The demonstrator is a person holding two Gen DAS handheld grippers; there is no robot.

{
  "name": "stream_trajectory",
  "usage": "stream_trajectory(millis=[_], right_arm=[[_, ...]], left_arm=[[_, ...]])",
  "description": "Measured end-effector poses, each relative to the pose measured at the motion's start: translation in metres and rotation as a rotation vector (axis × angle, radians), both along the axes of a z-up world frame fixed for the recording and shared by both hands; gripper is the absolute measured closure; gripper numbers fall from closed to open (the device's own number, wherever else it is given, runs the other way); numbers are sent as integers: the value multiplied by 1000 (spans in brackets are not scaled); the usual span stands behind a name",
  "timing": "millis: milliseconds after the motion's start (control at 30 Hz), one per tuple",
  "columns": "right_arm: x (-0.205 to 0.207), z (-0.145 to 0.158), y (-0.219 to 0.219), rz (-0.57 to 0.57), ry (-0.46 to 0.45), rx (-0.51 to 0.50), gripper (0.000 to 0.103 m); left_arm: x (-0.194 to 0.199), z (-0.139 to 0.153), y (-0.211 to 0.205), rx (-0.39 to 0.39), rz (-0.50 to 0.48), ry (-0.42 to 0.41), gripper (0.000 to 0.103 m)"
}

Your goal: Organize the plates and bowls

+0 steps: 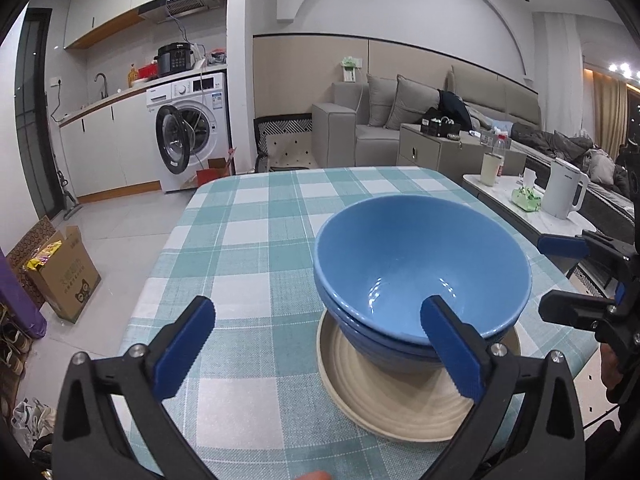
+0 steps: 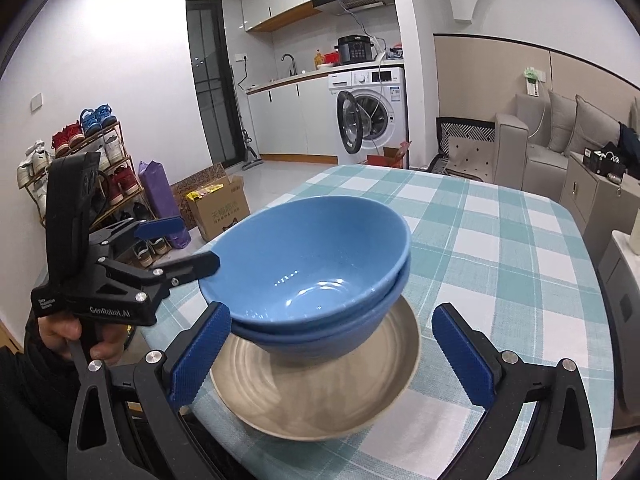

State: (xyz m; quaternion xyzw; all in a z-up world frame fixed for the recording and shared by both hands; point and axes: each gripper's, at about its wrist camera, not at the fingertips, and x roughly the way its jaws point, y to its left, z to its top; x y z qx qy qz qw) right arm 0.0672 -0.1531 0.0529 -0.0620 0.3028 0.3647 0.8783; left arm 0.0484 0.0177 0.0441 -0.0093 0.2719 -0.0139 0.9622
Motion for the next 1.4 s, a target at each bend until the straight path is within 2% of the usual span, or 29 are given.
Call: stream_trajectory(millis=[267,433,633,800,1033,1400], right_arm=[[-12,-7,-22,-27,-16,15,1],[-23,-12,-26,-30,-33,3,1],[-37,-17,-33,-27,-58,6,1],[-42,-22,-39,-40,-53,25,1],[-48,-29,-40,-39,-50,31,1],[-55,-36,-38,-16,-59,20,1]], left_arm=[[-17,1,-1,-14,-18,-24,0],[-31,-2,-4,34,-26,-38,0],[-45,-5,-5,48,-35,-71,0],[-47,-13,-4,10,-45,-75,0],[-51,-28,-5,6,-36,-50,0],[-57,-36,-6,-3,-32,-71,0]])
